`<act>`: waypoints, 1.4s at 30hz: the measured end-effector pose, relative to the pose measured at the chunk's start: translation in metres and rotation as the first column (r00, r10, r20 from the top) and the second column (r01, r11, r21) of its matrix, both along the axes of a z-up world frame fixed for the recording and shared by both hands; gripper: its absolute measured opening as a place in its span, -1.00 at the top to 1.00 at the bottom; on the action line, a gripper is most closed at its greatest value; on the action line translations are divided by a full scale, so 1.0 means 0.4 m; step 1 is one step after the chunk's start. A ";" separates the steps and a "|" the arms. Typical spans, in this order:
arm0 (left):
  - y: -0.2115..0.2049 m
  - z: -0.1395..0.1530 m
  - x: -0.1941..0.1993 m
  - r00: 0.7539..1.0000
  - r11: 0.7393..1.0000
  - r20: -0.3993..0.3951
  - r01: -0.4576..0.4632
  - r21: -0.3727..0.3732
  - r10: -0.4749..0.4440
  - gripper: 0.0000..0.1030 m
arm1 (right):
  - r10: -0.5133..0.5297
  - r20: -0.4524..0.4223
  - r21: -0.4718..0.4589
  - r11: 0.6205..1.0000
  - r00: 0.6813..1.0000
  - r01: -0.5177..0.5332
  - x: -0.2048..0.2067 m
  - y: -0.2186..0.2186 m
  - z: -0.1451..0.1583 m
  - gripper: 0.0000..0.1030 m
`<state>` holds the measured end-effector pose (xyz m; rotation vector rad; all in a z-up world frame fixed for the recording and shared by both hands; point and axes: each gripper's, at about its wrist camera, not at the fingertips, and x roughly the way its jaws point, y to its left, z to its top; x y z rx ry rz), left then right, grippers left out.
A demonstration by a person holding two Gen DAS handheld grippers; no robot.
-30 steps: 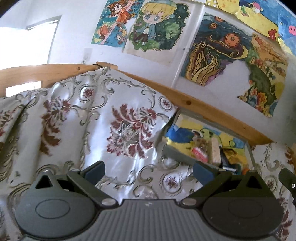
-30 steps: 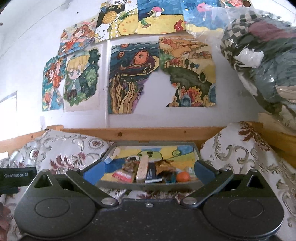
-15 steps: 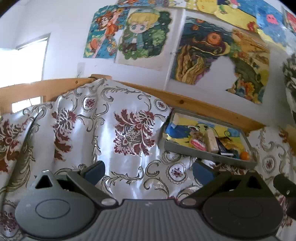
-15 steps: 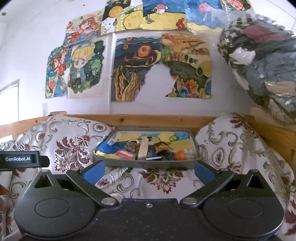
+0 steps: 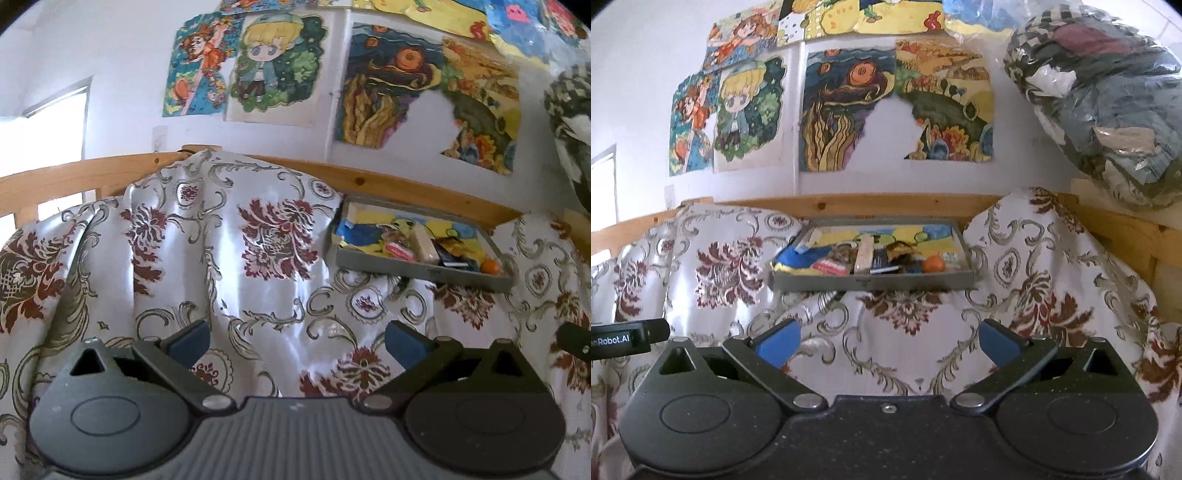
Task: Organize snacks
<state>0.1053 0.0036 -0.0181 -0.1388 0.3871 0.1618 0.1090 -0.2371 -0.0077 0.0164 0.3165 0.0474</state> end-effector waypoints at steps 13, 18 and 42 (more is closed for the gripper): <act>-0.020 -0.030 -0.039 0.998 0.998 -0.032 0.062 0.024 -0.061 -0.99 | -0.004 -0.051 -0.021 1.000 0.999 0.003 -0.044 0.009 -0.028 -0.99; -0.019 -0.026 -0.043 0.998 0.998 -0.026 0.059 0.027 -0.059 -0.99 | -0.006 -0.060 -0.014 1.000 0.998 0.005 -0.043 0.006 -0.031 -0.99; -0.014 -0.026 -0.047 0.998 0.998 -0.036 0.054 0.028 -0.053 -0.99 | 0.006 -0.085 -0.019 1.000 0.996 -0.008 -0.030 0.010 -0.038 -0.99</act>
